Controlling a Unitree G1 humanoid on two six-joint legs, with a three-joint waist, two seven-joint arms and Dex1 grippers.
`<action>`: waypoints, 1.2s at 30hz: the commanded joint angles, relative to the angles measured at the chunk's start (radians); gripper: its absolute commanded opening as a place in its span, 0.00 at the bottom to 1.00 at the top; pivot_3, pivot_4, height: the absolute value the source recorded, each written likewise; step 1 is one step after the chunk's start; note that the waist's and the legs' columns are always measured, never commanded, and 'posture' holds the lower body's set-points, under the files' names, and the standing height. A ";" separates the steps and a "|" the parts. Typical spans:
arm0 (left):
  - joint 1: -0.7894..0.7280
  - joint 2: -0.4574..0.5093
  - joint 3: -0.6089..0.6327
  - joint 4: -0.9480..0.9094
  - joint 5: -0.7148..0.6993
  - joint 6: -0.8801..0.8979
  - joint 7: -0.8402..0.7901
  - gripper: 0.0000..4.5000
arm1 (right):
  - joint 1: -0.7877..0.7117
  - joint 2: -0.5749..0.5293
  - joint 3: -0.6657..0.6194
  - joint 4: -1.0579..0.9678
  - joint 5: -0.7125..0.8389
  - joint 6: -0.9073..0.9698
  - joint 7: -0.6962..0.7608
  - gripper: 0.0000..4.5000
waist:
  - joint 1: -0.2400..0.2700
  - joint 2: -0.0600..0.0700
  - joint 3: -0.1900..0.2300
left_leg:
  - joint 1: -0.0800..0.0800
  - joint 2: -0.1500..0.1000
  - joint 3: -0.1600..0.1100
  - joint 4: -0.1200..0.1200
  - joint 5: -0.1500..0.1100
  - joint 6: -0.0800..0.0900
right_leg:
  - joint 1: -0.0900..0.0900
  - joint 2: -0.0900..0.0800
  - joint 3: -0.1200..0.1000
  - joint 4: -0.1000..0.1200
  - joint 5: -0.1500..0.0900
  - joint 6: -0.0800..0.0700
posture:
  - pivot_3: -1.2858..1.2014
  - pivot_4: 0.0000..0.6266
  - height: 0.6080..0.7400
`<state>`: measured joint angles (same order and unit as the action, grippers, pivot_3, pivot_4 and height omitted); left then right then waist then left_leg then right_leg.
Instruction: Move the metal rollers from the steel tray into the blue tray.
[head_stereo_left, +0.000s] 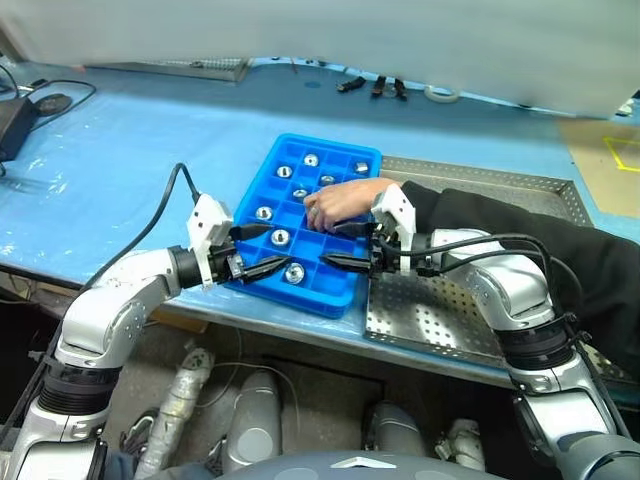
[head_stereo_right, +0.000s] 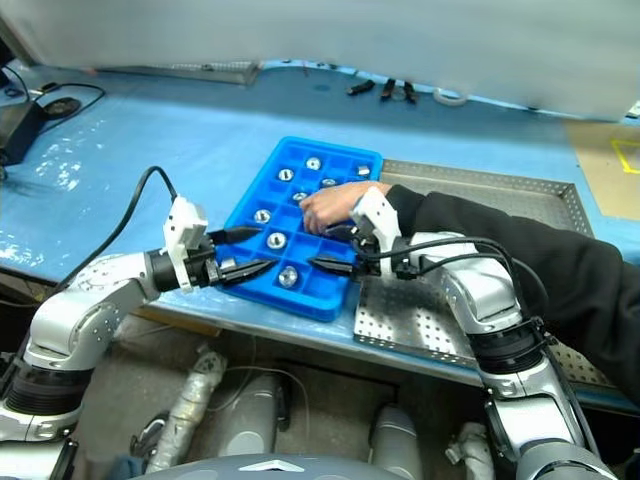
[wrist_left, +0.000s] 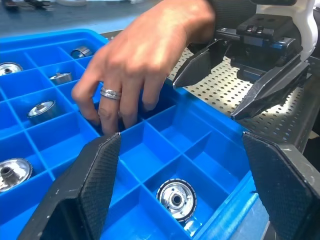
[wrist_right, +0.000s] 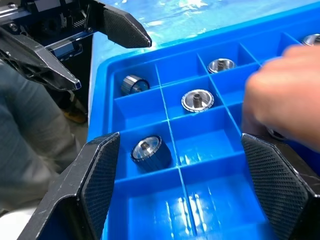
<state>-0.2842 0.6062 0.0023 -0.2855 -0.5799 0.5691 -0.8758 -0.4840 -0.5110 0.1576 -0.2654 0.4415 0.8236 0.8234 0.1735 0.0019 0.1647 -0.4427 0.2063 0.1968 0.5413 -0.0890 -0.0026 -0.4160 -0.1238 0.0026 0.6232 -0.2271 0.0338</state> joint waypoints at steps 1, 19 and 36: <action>-0.039 -0.006 -0.014 0.014 0.013 -0.033 -0.032 0.90 | 0.019 -0.027 -0.074 -0.061 0.022 0.006 -0.029 0.91 | -0.001 0.000 0.000 | 0.000 0.000 0.000 0.000 0.000 0.000 | 0.000 0.000 0.000 0.000 0.000 0.000 | 0.54 0.24 1.00; -0.110 -0.054 -0.064 0.126 0.071 -0.083 -0.093 0.90 | 0.093 -0.070 -0.161 -0.106 0.015 0.005 -0.128 0.91 | -0.050 0.000 0.000 | 0.000 0.001 0.002 0.000 0.000 0.000 | -0.002 0.000 0.001 -0.001 0.000 -0.001 | 0.51 0.24 1.00; -0.351 -0.209 -0.196 0.376 0.178 -0.156 -0.177 0.90 | 0.245 -0.057 -0.289 -0.106 -0.103 -0.034 -0.392 0.91 | -0.111 0.000 0.000 | 0.000 0.001 0.005 0.002 0.000 0.001 | -0.001 0.000 0.003 -0.001 0.000 -0.001 | 0.41 0.24 1.00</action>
<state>-0.6151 0.4011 -0.1898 0.0874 -0.4111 0.4380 -1.0396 -0.2411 -0.5773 -0.1250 -0.3722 0.3634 0.8214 0.4580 0.0621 0.0018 0.1645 -0.4422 0.2071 0.2022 0.5429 -0.0896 -0.0009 -0.4168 -0.1233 0.0061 0.6216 -0.2270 0.0329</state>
